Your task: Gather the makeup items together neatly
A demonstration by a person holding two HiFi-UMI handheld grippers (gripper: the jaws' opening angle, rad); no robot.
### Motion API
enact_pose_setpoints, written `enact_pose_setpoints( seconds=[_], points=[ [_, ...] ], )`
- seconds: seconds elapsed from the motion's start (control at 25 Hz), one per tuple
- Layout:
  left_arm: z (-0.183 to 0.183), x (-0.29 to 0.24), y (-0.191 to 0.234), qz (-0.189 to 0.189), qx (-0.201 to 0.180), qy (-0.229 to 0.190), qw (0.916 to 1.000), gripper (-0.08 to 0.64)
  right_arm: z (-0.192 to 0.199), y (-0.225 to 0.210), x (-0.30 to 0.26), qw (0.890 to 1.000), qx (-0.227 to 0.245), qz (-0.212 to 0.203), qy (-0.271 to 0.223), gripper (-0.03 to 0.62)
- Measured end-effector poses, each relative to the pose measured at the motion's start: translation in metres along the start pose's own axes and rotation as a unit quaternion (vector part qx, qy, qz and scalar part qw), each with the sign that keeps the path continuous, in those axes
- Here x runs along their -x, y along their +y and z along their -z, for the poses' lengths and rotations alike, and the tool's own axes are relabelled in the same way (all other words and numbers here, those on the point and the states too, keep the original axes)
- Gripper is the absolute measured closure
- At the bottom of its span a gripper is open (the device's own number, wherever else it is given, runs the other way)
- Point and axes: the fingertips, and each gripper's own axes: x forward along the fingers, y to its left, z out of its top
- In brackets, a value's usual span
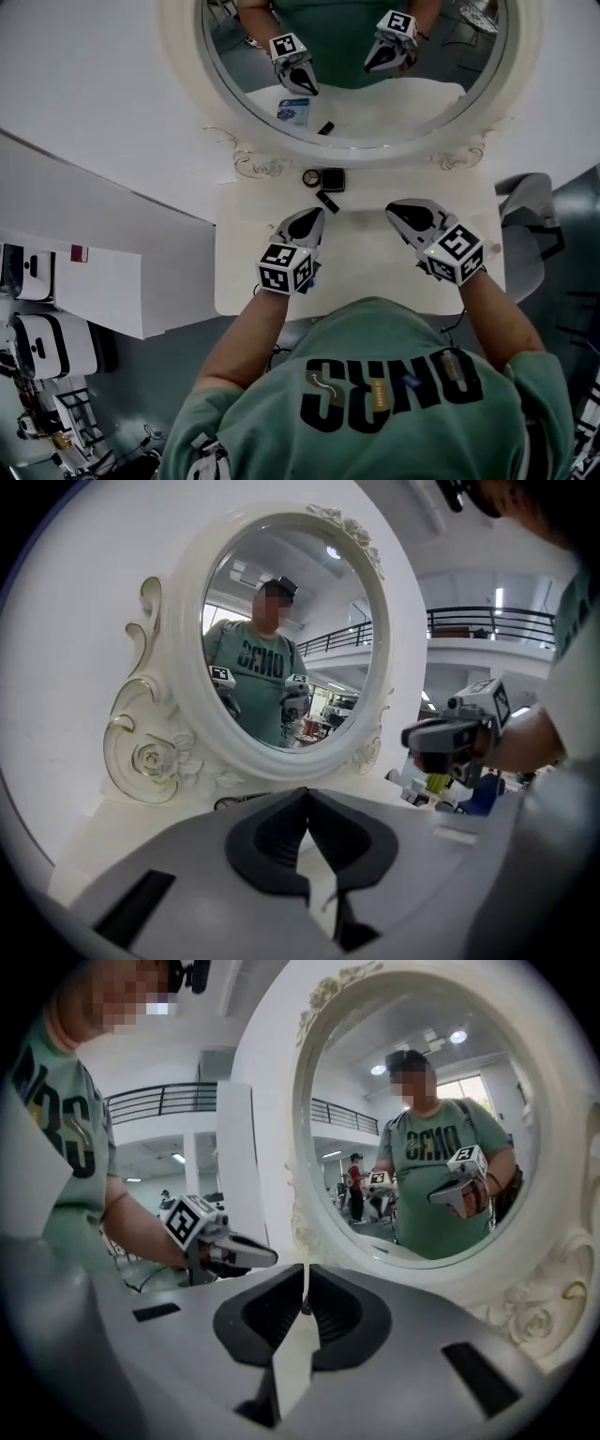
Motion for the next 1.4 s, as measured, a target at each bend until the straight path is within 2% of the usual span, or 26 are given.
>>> enact_pose_setpoints(
  seconds=[0.12,0.24,0.4,0.52,0.64,0.72,0.84,0.96,1.04,1.12,1.28,1.4],
  points=[
    [-0.005,0.017,0.001,-0.001,0.006,-0.019,0.9998,0.551,0.024,0.006,-0.06,0.997,0.032,-0.02,0.063,0.546],
    [-0.011,0.043,0.009,-0.013,0.015,-0.039,0.999,0.551,0.055,0.007,-0.121,0.991,0.029,-0.028,0.125,0.524],
    [-0.01,0.082,0.025,-0.035,0.016,-0.054,0.9978,0.551,0.095,0.001,-0.183,0.978,0.008,-0.013,0.21,0.496],
    [-0.005,0.112,0.036,-0.056,0.013,-0.062,0.9964,0.551,0.116,-0.004,-0.206,0.966,0.028,0.013,0.258,0.466],
    [0.002,0.134,0.046,-0.071,0.02,-0.064,0.9953,0.551,0.124,-0.007,-0.216,0.96,0.041,0.035,0.276,0.483],
    [0.006,0.142,0.052,-0.077,0.029,-0.064,0.9945,0.551,0.124,-0.006,-0.217,0.959,0.05,0.034,0.278,0.503],
    [0.008,0.148,0.056,-0.08,0.035,-0.068,0.9939,0.551,0.122,0.003,-0.208,0.958,0.054,0.009,0.281,0.504],
    [0.01,0.15,0.052,-0.073,0.035,-0.07,0.9943,0.551,0.119,0.027,-0.182,0.963,0.048,-0.018,0.263,0.505],
    [0.013,0.148,0.05,-0.068,0.037,-0.067,0.9948,0.551,0.132,0.04,-0.162,0.965,0.025,-0.009,0.261,0.505],
    [0.019,0.143,0.05,-0.064,0.041,-0.06,0.9953,0.551,0.156,0.048,-0.146,0.963,-0.023,0.019,0.269,0.505],
    [0.032,0.133,0.045,-0.05,0.049,-0.042,0.9966,0.551,0.209,0.068,-0.13,0.948,-0.126,0.063,0.286,0.505],
    [0.038,0.127,0.04,-0.04,0.046,-0.03,0.9977,0.551,0.23,0.077,-0.13,0.937,-0.183,0.091,0.283,0.503]
  ],
)
